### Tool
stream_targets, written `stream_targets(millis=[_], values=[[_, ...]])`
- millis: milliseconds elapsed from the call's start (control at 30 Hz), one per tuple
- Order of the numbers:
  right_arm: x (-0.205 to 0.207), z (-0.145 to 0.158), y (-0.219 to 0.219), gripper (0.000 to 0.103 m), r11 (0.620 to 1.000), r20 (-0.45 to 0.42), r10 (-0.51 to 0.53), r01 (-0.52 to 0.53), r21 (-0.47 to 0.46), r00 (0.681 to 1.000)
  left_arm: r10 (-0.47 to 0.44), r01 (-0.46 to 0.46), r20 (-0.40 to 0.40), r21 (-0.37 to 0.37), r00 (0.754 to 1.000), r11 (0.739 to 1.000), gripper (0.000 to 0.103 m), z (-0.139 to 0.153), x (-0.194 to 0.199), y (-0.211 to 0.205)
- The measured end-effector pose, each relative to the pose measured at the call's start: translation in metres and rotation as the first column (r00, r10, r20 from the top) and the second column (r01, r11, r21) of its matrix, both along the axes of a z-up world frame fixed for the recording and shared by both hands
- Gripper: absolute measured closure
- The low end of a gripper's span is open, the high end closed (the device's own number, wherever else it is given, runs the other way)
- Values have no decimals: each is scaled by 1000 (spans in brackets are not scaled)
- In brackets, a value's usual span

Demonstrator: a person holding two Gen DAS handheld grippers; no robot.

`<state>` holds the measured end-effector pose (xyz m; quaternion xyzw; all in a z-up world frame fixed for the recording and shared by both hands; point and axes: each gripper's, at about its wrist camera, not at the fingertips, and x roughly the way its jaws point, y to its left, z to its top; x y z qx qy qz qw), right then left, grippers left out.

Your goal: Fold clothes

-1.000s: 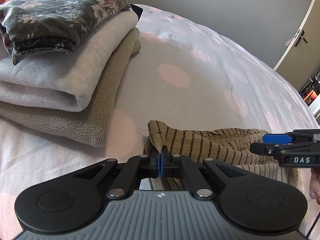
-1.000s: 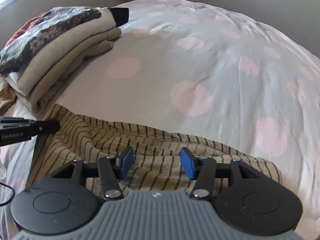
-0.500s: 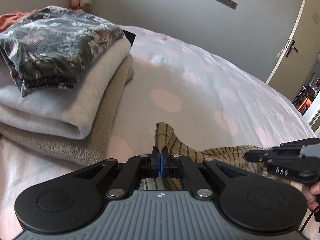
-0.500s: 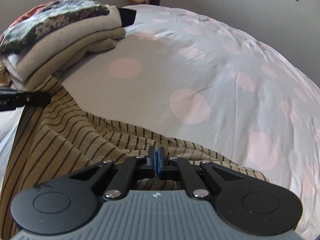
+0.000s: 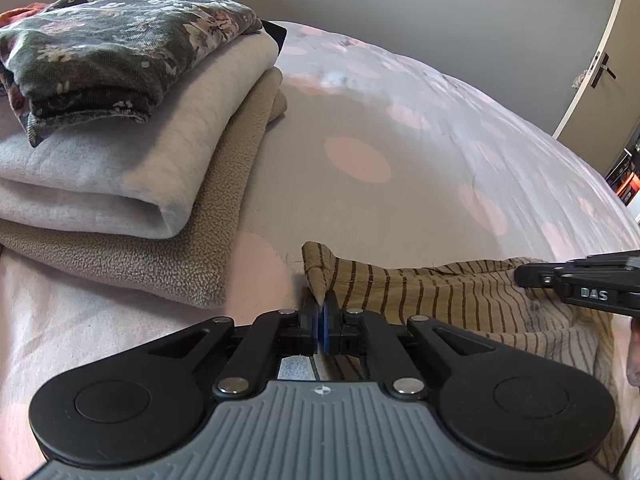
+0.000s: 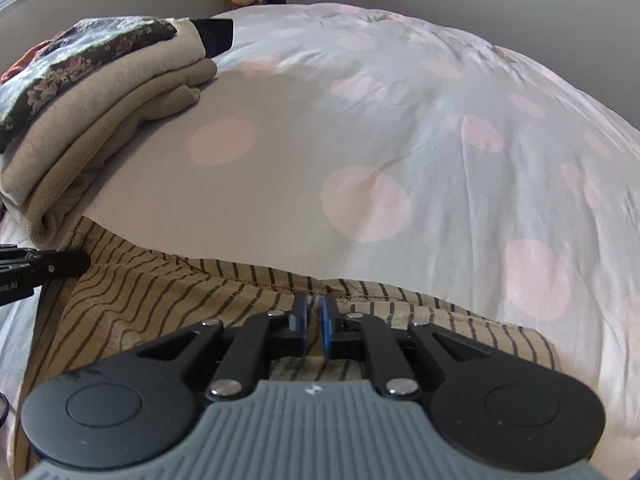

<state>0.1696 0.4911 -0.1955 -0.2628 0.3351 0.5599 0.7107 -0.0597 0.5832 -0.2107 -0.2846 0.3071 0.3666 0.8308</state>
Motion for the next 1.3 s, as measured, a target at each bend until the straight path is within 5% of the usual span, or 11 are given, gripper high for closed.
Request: stream_targets(millis=[67, 167, 267, 500, 767, 833, 967, 1300], values=[[-5, 15, -16, 90, 1000, 11, -4, 4, 16, 1000, 10, -10, 14, 4, 1000, 1000, 80, 5, -5, -2], [-13, 33, -46, 83, 999, -2, -31, 31, 37, 1000, 22, -22, 17, 39, 1000, 999, 65, 16, -15, -14], [-24, 46, -84, 81, 995, -27, -81, 82, 51, 996, 9, -10, 48, 19, 999, 1000, 61, 29, -28, -33], [-59, 46, -187, 78, 966, -111, -243, 250, 58, 964, 9, 12, 118, -176, 993, 984, 58, 46, -53, -87], [-92, 26, -292, 67, 907, -204, -406, 420, 27, 891, -121, 126, 36, -336, 992, 933, 54, 30, -48, -143], [-96, 20, -310, 65, 892, -229, -433, 451, 29, 872, -136, 130, 5, -342, 991, 931, 60, 23, -45, -149], [-100, 9, -342, 64, 867, -271, -465, 496, 56, 843, -157, 138, -24, -353, 987, 925, 99, 15, -46, -158], [-91, -10, -365, 63, 838, -381, -482, 542, 62, 789, -119, 24, -253, -349, 960, 937, 103, 10, -55, -167]])
